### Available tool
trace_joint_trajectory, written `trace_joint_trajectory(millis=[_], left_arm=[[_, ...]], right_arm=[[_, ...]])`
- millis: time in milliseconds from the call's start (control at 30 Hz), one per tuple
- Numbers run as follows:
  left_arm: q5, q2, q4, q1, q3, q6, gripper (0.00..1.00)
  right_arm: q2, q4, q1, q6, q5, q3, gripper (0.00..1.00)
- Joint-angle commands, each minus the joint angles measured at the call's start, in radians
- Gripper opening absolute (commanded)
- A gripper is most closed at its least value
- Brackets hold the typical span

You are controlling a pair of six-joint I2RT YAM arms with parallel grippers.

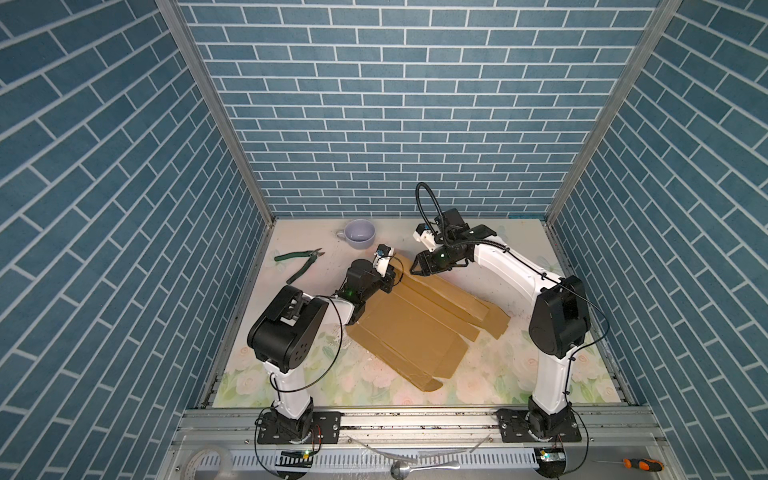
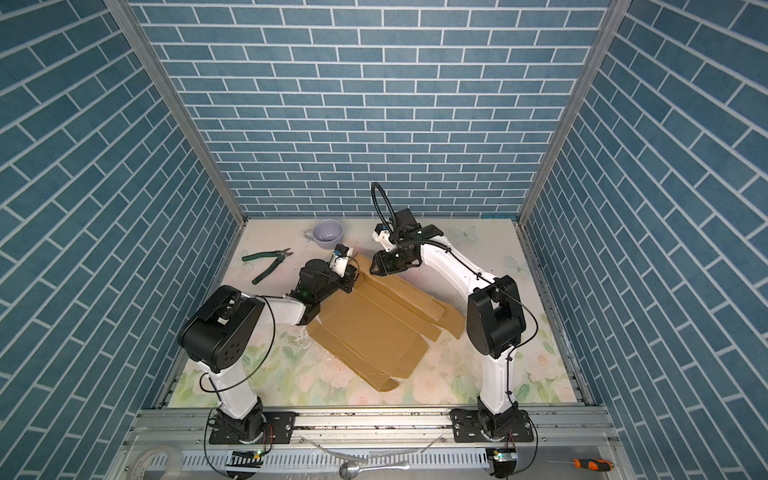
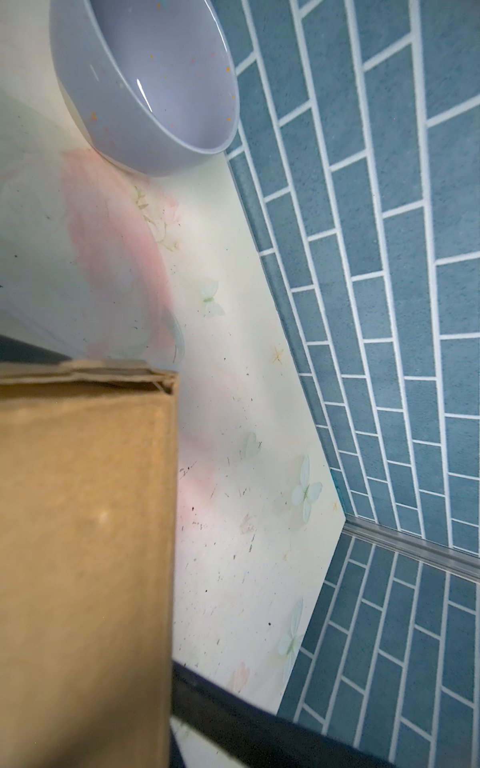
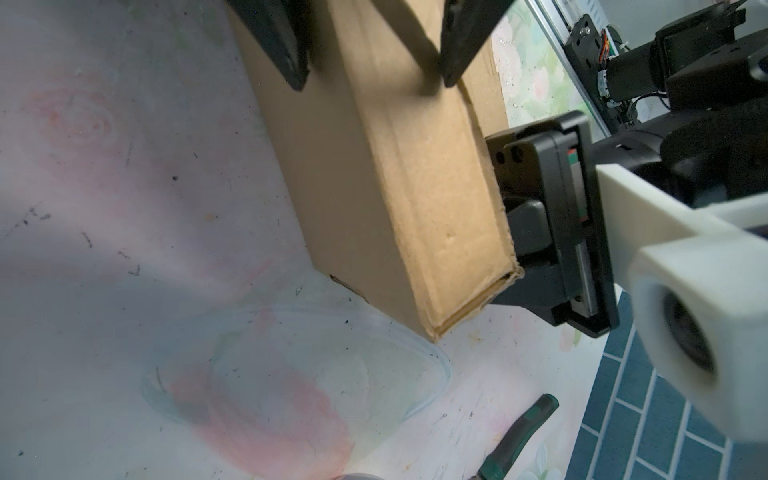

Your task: Fold the paper box

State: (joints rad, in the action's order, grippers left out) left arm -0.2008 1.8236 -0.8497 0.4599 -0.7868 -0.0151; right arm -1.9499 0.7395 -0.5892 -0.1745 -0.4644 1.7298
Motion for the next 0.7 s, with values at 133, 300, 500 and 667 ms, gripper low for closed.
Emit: trace_joint_trajectory(millis=[133, 300, 500, 667], left_arm=[[0.028, -0.009, -0.048, 0.003, 0.027, 0.009, 0.0], [0.013, -0.01, -0.029, 0.004, 0.026, 0.002, 0.04], [-0.002, -0.032, 0.062, 0.001, 0.011, -0.02, 0.28], [-0.016, -0.036, 0.086, -0.002, 0.006, -0.013, 0.27]], right_arm=[[0.057, 0.107, 0.007, 0.045, -0.012, -0.033, 0.56], [0.023, 0.084, 0.014, 0.047, 0.022, -0.064, 0.5], [0.011, 0.083, 0.018, 0.067, 0.03, -0.068, 0.48], [0.01, 0.083, 0.022, 0.07, 0.026, -0.064, 0.47]])
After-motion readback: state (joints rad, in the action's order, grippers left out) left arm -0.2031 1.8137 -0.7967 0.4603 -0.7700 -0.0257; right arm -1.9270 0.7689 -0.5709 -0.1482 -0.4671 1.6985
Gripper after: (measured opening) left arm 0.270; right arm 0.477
